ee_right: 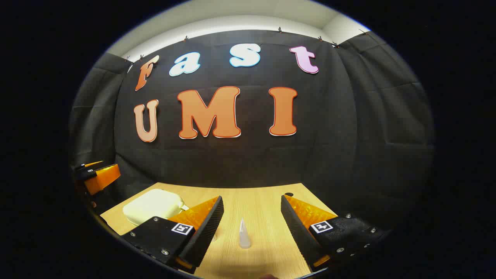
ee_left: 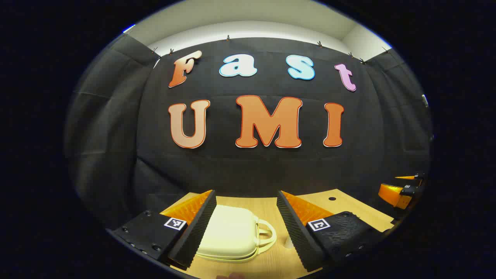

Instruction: First open the suitcase, pack the skin care products into it, and then close the suitcase.

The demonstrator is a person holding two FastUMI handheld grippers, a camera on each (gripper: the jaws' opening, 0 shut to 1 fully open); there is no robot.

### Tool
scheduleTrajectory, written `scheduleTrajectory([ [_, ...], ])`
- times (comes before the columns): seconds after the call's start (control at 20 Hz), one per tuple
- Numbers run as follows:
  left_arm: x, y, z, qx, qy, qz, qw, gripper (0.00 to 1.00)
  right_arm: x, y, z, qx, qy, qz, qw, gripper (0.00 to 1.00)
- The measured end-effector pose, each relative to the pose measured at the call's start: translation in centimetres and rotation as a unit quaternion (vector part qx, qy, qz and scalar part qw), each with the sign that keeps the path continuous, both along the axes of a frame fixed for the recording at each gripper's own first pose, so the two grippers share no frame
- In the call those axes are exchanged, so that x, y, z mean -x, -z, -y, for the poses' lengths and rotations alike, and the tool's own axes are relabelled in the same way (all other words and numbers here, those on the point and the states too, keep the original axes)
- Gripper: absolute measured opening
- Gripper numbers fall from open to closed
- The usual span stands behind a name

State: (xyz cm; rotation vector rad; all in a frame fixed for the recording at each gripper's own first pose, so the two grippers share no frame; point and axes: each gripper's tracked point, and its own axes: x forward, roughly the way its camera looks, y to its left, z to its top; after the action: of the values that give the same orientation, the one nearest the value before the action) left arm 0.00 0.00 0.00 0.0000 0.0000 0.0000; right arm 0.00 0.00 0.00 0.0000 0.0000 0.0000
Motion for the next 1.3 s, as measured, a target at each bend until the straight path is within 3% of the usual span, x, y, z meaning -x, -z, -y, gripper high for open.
scheduleTrajectory([
  [0.2, -0.1, -0.3, 0.5, -0.007, 0.009, 0.003, 1.0, 1.0, 0.1, 0.6, -0.6, 0.015, 0.006, -0.003, 1.0, 0.94],
  [0.6, -0.6, 0.4, 0.1, -0.037, -0.004, -0.011, 0.999, 0.98, -1.9, 0.7, -0.7, 0.02, 0.0, -0.016, 1.0, 0.94],
  [1.05, -0.8, 0.6, 0.6, -0.062, 0.016, -0.018, 0.998, 0.98, -3.1, 1.8, 0.2, 0.018, 0.017, -0.031, 0.999, 0.95],
  [1.3, -1.9, 2.5, 2.1, -0.147, 0.02, -0.043, 0.988, 0.99, -3.0, 2.6, 1.5, 0.022, 0.03, -0.041, 0.998, 0.95],
])
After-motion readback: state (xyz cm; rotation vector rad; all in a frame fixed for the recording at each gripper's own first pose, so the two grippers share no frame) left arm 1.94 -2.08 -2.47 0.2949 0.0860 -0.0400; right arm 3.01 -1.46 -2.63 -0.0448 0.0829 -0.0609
